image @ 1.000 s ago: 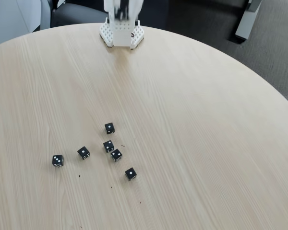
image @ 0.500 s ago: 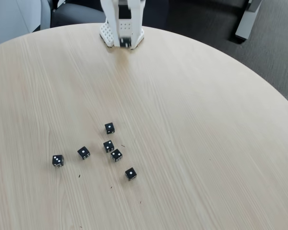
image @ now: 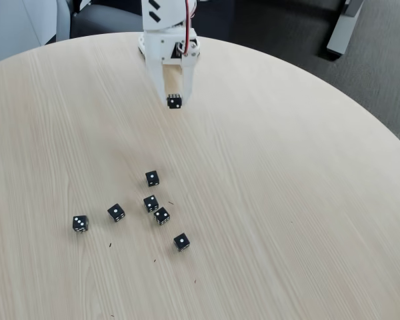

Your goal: Pick up the dice with number 6

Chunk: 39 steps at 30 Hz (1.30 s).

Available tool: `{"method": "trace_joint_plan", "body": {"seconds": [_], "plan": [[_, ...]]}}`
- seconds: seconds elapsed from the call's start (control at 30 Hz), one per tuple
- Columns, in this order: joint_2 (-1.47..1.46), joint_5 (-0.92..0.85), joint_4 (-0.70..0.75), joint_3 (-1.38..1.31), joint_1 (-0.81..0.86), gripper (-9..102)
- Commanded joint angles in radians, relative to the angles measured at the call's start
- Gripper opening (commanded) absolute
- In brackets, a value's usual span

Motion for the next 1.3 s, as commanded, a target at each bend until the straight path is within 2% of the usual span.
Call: {"method": "trace_joint_plan", "body": {"seconds": [0.0, 0.17, 0.37, 0.5, 0.8, 1.27], "plan": [[0.106, 0.009, -0.009, 0.048, 0.005, 0], [0.215, 0.005, 0.014, 0.115, 0.005, 0], [0.215, 0.003, 0.014, 0.118, 0.005, 0], [0.225, 0.077, 0.003, 0.178, 0.005, 0], [0.216, 0.126, 0.012, 0.189, 0.005, 0], [0.216, 0.150, 0.012, 0.190, 0.000, 0]]}}
